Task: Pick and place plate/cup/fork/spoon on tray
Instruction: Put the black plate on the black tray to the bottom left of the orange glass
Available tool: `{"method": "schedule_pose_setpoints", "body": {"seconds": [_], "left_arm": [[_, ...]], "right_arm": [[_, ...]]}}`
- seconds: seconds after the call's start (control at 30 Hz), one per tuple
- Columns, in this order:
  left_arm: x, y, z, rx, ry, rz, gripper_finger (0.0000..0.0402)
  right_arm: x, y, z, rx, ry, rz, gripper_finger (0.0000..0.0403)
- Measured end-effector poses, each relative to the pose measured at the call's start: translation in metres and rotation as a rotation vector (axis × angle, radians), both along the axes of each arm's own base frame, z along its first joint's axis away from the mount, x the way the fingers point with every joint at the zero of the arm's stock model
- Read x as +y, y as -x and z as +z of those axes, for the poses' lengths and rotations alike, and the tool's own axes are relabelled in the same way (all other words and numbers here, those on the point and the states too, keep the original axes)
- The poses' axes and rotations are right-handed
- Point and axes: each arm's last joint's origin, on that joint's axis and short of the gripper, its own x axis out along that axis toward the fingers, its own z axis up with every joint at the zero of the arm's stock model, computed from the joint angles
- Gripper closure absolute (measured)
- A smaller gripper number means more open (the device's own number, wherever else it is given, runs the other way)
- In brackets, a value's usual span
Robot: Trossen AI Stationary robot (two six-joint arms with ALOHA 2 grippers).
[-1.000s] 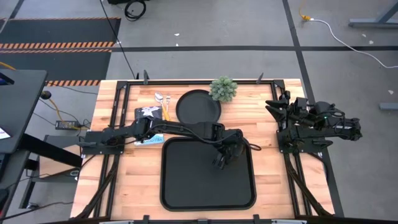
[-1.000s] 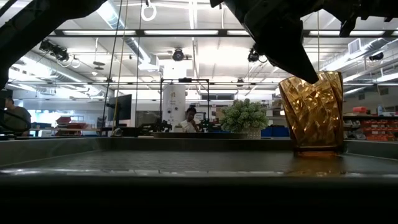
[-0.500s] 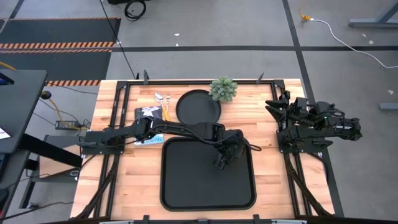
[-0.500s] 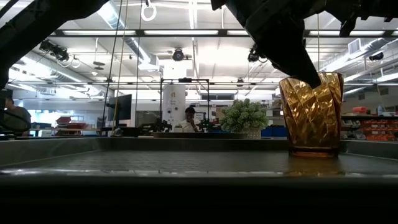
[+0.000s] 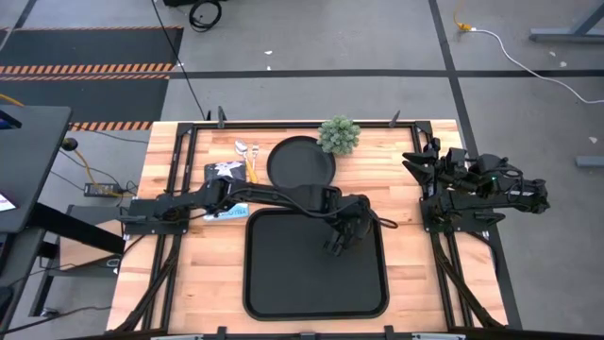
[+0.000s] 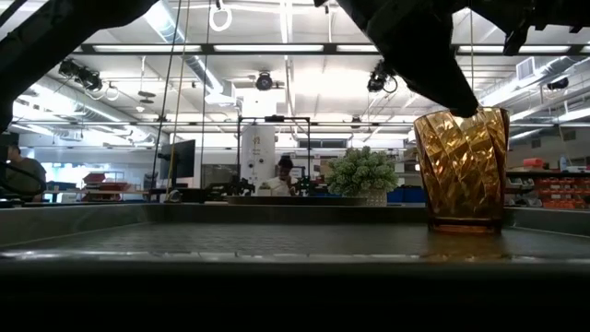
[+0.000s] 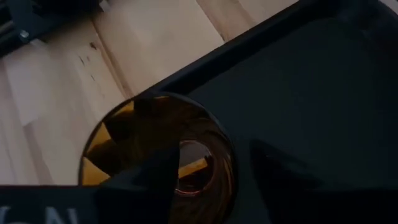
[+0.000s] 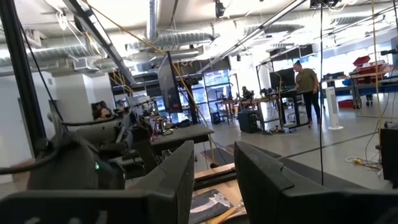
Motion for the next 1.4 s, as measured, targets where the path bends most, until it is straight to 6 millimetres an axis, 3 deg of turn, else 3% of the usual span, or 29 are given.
{"method": "schedule_pose_setpoints", "body": {"seconds": [0.23,0.47,0.63,0.87,1.23,1.4], "left_arm": [[-0.005,0.014,0.03,-0.029,-0.039,0.007,0.0183],[0.001,0.045,0.08,-0.027,-0.027,0.074,0.0214],[-0.001,0.063,0.085,0.079,-0.057,0.118,0.0245],[-0.019,0.089,0.094,0.19,-0.143,0.154,0.0267],[-0.041,0.132,0.137,0.121,-0.224,0.241,0.0274],[-0.051,0.135,0.129,0.154,-0.25,0.253,0.0274]], "right_arm": [[0.0,0.0,0.0,-0.003,-0.002,-0.01,0.0282],[0.0,0.0,0.0,-0.001,0.004,-0.013,0.0282],[0.0,0.0,0.0,-0.003,-0.001,-0.013,0.0282],[-0.001,0.0,-0.001,0.0,-0.033,-0.026,0.0282],[-0.001,0.0,0.0,-0.012,-0.055,-0.028,0.0282],[-0.001,0.0,0.0,-0.012,-0.058,-0.027,0.0282]]}}
